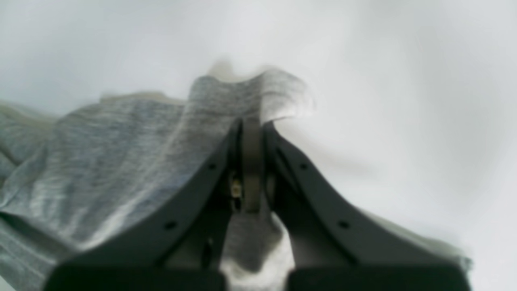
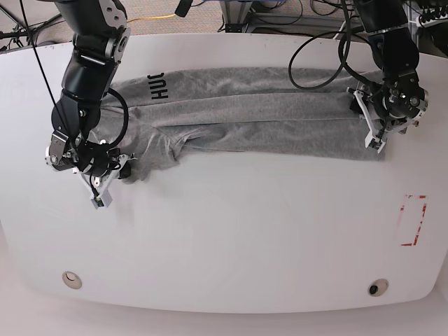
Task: Fold the T-shirt properly
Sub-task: 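Pinch the folded shirt ends with both grippers and pull them taut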
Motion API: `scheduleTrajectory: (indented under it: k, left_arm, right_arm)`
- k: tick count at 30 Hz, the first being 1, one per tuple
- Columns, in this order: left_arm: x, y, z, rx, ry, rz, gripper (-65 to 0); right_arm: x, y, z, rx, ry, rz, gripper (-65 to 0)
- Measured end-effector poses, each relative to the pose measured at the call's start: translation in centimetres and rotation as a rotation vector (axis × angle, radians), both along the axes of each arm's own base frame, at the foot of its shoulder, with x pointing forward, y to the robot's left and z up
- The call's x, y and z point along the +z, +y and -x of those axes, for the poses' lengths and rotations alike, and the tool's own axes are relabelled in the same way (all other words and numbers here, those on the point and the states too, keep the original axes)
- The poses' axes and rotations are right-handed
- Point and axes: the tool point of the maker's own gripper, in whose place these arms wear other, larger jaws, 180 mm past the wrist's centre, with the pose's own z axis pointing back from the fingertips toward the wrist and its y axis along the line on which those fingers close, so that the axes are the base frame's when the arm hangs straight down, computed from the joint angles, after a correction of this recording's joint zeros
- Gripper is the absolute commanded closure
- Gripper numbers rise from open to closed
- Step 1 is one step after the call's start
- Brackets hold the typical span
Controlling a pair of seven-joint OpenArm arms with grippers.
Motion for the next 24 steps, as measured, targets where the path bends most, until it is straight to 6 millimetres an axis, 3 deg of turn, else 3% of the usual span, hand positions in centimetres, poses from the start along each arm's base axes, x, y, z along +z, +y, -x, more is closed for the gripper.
scheduleTrajectory:
  k: [5, 8, 12, 20, 24]
  left_arm:
    - [0.0, 0.0, 0.0, 0.000, 0.000, 0.000, -40.7]
    - [0.0, 0.0, 0.0, -0.001, -0.001, 0.001, -40.7]
    - [0.0, 0.1, 0.0, 0.000, -0.001, 0.000, -40.7]
    - [0.0, 0.0, 0.0, 0.001, -0.002, 0.004, -40.7]
    - [0.0, 0.0, 0.0, 0.001, -0.002, 0.002, -40.7]
  right_arm:
    - [3.4, -0.3, 0.7, 0.022, -0.082, 0.019, 0.0]
    - [4.2, -1.7, 2.2, -0.013, -0.081, 0.028, 0.0]
    - [4.2, -4.5, 5.4, -0.081, -0.030, 0.077, 0.0]
    - [5.2, -5.1, 8.5, -0.101, -0.061, 0.074, 0.0]
    - [4.0, -5.7, 10.1, -0.110, -0.007, 0.101, -1.6]
